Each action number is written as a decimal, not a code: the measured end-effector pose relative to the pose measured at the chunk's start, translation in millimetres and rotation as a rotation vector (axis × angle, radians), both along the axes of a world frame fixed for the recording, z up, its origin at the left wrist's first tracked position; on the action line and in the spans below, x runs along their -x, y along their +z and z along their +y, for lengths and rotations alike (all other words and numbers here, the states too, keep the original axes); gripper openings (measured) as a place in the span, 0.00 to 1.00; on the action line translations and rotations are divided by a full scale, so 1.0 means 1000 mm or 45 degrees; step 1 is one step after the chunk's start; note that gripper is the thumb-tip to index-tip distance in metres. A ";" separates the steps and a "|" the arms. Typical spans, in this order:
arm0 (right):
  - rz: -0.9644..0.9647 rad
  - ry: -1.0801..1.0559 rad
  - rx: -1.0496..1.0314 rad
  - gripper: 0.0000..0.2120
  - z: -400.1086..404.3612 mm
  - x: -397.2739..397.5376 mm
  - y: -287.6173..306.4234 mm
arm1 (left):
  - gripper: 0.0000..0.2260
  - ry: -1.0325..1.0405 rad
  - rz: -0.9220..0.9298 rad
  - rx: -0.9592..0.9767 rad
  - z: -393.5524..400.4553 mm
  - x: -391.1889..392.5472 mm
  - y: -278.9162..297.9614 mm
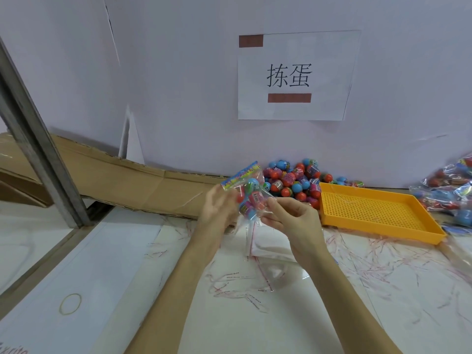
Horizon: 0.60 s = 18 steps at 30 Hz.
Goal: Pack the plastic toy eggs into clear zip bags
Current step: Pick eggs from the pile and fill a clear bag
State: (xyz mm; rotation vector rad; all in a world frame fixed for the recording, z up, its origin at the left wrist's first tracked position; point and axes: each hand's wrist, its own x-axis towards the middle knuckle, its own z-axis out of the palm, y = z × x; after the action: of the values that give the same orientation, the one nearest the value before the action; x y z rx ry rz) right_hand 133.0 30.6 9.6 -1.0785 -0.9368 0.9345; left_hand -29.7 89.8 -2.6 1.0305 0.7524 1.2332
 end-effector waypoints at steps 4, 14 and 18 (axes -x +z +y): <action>-0.039 0.002 0.045 0.07 0.001 -0.002 0.000 | 0.32 0.024 0.121 -0.086 -0.003 -0.006 -0.010; -0.765 -0.391 -0.031 0.05 0.008 0.003 -0.011 | 0.36 0.252 0.369 -0.486 -0.002 -0.002 -0.010; -0.245 0.114 -0.043 0.15 0.007 0.014 -0.007 | 0.37 0.192 0.580 -0.695 -0.006 -0.003 -0.013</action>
State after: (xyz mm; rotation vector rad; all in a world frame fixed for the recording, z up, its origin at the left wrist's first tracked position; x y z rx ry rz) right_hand 119.3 37.7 2.5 -1.1187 -1.1631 0.8955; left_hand -26.9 83.3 -15.3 1.7693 0.8707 1.3876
